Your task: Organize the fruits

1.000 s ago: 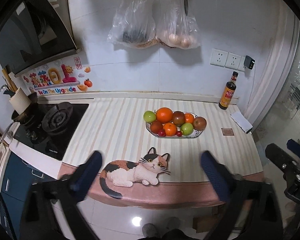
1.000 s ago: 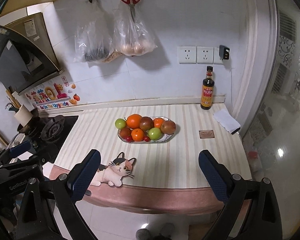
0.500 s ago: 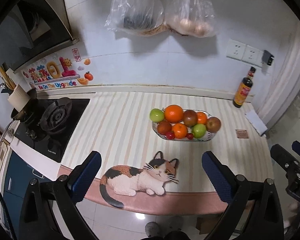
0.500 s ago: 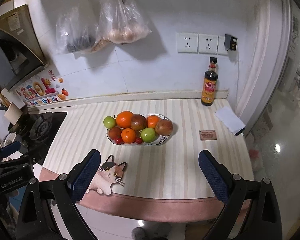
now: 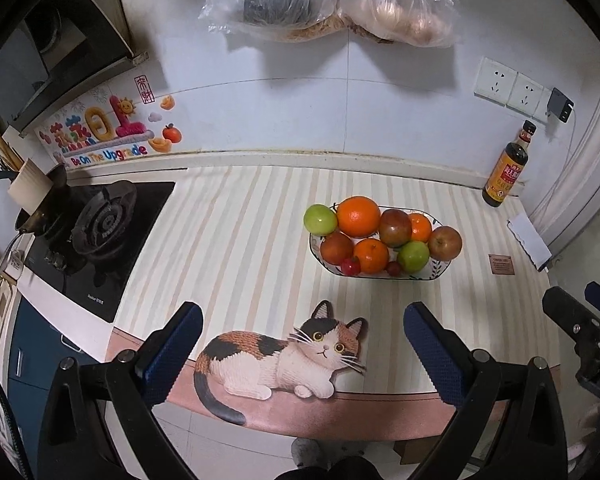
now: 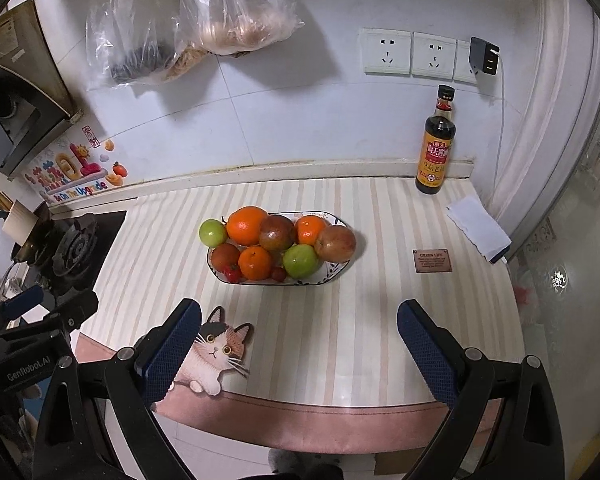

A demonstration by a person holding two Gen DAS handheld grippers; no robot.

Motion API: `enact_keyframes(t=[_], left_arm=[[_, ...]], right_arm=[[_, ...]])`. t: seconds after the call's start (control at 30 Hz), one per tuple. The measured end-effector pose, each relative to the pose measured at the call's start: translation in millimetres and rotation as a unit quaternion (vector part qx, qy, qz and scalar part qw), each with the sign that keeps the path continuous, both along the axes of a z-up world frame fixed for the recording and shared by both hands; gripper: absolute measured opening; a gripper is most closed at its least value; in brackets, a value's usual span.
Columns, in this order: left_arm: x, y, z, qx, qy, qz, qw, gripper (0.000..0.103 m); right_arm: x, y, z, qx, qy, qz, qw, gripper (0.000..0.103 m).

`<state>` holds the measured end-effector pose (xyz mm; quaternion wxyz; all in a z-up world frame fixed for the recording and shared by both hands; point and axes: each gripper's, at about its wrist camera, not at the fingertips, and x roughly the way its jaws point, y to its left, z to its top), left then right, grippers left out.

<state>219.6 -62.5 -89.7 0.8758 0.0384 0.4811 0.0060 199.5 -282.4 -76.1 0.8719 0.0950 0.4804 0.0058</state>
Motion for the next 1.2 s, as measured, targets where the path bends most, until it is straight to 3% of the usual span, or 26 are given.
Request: enact_keyframes(t=[1.2], left_arm=[[-9,-3,12,-0.004,-0.017,-0.016,0.9997,0.103]], right_arm=[[-13,9,0,0.0,-0.001,-0.001,1.0,0.1]])
